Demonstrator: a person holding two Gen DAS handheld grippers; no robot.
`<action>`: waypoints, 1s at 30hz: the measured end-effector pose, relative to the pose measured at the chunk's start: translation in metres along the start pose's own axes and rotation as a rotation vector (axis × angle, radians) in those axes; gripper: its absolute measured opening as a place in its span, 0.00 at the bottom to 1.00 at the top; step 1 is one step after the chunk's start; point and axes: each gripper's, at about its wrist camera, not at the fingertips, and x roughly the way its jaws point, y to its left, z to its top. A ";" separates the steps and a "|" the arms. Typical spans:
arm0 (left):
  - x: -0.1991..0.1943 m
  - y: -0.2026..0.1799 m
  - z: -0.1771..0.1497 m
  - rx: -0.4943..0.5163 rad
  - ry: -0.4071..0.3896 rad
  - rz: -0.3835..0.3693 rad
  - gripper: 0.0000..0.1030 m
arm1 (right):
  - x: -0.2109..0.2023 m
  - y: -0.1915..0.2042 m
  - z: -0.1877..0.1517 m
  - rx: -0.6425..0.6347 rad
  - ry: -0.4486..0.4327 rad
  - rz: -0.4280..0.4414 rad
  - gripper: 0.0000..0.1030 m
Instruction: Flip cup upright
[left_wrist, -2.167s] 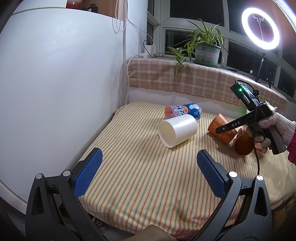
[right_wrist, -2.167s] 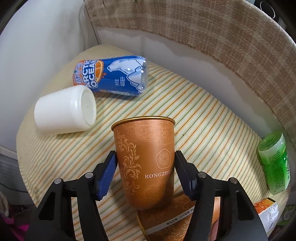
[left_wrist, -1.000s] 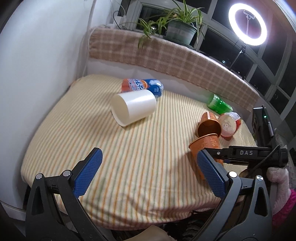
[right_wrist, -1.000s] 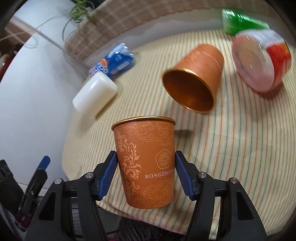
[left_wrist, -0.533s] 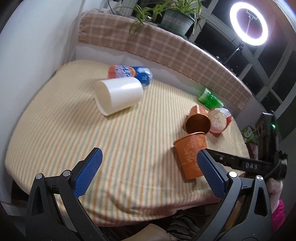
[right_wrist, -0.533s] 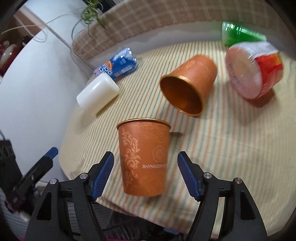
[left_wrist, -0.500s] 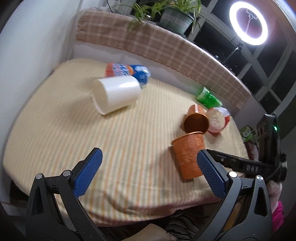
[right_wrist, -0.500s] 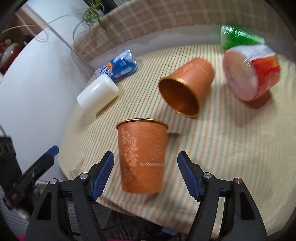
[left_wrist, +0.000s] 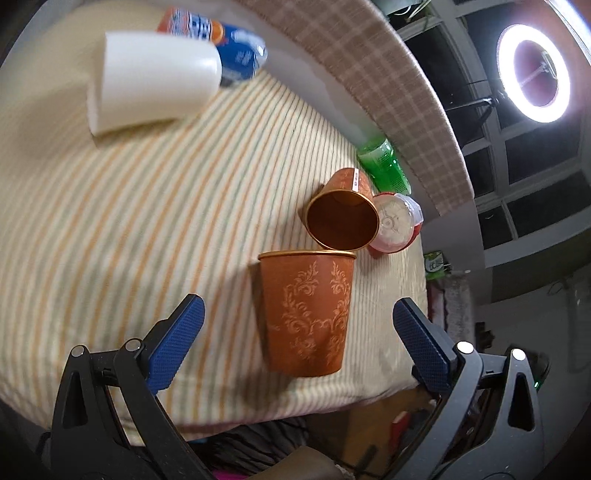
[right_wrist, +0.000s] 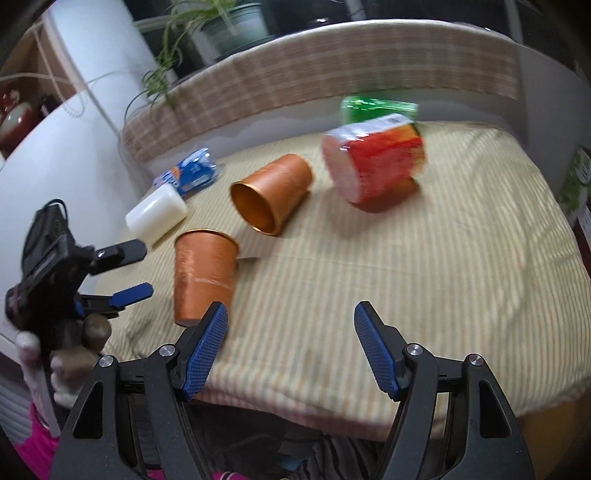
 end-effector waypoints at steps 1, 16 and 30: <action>0.004 0.000 0.002 -0.007 0.007 -0.002 1.00 | -0.004 -0.005 -0.003 0.011 -0.005 -0.004 0.69; 0.041 -0.008 0.009 0.016 0.051 0.035 0.99 | -0.018 -0.034 -0.020 0.083 -0.031 -0.033 0.69; 0.053 -0.014 0.008 0.073 0.061 0.077 0.74 | -0.019 -0.041 -0.024 0.102 -0.035 -0.051 0.69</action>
